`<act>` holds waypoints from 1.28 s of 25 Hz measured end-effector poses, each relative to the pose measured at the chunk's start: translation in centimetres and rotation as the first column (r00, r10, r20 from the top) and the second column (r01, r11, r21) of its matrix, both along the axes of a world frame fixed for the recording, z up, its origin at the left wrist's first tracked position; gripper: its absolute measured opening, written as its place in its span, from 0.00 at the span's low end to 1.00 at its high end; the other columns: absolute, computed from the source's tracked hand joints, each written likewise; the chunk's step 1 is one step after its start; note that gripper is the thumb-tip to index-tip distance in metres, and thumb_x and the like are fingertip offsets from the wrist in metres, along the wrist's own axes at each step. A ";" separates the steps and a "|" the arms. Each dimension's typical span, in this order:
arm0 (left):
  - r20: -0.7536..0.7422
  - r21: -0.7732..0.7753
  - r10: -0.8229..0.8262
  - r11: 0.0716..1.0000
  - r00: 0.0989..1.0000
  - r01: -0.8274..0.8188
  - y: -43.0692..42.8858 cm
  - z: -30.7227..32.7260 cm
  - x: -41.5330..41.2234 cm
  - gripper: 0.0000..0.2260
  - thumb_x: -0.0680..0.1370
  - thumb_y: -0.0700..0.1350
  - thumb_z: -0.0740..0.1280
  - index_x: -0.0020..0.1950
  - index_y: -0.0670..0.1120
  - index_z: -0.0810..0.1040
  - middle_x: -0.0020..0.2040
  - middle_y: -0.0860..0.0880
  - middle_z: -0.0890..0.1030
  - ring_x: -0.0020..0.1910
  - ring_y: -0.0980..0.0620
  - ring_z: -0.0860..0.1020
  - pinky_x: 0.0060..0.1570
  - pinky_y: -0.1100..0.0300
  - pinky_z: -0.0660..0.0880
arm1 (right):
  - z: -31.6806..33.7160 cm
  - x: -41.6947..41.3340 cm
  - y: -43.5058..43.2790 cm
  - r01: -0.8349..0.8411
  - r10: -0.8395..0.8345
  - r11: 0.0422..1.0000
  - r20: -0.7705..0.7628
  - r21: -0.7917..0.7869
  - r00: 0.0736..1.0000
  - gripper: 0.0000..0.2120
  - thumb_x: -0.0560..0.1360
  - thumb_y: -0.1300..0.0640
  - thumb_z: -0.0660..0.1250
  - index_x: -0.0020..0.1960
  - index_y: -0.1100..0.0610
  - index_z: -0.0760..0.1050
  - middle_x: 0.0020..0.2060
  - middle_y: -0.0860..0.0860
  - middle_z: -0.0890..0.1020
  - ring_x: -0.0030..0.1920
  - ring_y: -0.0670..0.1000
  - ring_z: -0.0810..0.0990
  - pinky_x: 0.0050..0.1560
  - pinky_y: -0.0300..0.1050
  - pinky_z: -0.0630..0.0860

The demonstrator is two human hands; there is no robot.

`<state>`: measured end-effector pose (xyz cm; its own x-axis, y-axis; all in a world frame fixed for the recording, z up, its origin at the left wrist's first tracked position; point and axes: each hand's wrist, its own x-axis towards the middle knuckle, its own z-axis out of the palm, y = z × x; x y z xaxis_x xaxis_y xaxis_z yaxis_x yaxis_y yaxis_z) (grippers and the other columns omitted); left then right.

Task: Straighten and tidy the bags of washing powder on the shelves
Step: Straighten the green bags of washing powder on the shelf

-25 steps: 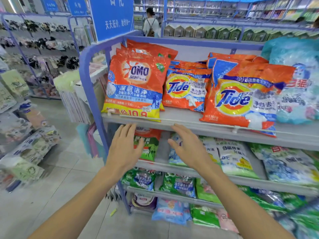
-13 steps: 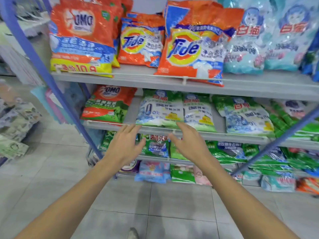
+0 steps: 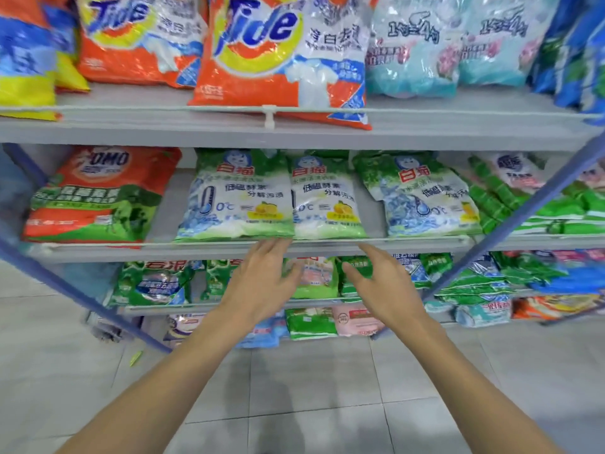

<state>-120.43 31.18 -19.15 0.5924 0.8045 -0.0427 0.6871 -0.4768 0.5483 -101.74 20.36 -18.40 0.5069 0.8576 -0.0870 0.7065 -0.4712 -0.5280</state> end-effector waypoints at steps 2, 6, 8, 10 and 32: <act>-0.012 -0.028 -0.029 0.999 0.999 0.029 -0.4 -1.3 2.7 0.25 0.84 0.55 0.61 0.79 0.47 0.65 0.77 0.46 0.69 0.77 0.46 0.63 0.73 0.49 0.65 | -1.0 2.9 -0.3 0.036 -0.036 0.999 -0.006 -0.019 0.999 0.30 0.81 0.43 0.64 0.78 0.54 0.64 0.75 0.51 0.70 0.75 0.54 0.67 0.69 0.52 0.69; -0.036 -0.051 -0.047 0.998 0.998 0.045 -0.7 -3.0 8.0 0.26 0.83 0.54 0.62 0.79 0.47 0.65 0.77 0.47 0.69 0.76 0.46 0.65 0.72 0.52 0.65 | -2.4 9.4 -0.2 0.086 -0.085 0.996 0.035 -0.024 0.996 0.30 0.81 0.43 0.64 0.79 0.54 0.63 0.76 0.52 0.70 0.75 0.55 0.68 0.67 0.52 0.70; -0.040 -0.045 -0.039 0.998 0.998 0.037 -0.5 -3.5 11.4 0.26 0.83 0.54 0.62 0.80 0.47 0.64 0.78 0.47 0.68 0.77 0.47 0.64 0.74 0.53 0.64 | -3.1 13.4 0.1 0.104 -0.103 0.994 0.033 -0.021 0.994 0.29 0.82 0.43 0.63 0.79 0.53 0.62 0.76 0.52 0.70 0.74 0.56 0.68 0.66 0.53 0.70; -0.032 -0.073 -0.016 0.997 0.999 0.013 -0.2 -3.8 15.2 0.26 0.84 0.55 0.61 0.81 0.49 0.62 0.79 0.48 0.66 0.78 0.48 0.62 0.75 0.53 0.62 | -3.8 17.3 0.9 0.128 -0.128 0.992 0.015 0.012 0.992 0.30 0.81 0.43 0.63 0.79 0.53 0.62 0.75 0.53 0.70 0.73 0.57 0.70 0.66 0.55 0.71; 0.149 -0.831 0.595 0.508 0.790 -0.226 6.6 -5.2 31.4 0.11 0.77 0.56 0.72 0.50 0.49 0.84 0.39 0.51 0.88 0.34 0.56 0.85 0.41 0.60 0.79 | -6.4 31.5 5.5 0.348 -0.307 0.937 -0.578 -0.042 0.756 0.29 0.70 0.32 0.71 0.36 0.56 0.66 0.45 0.59 0.81 0.46 0.51 0.80 0.59 0.57 0.74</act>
<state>-88.99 37.82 -24.38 0.3107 0.7344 -0.6035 0.3382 0.5080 0.7922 -70.25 25.81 -24.79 0.6336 0.6622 -0.4000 0.0777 -0.5689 -0.8187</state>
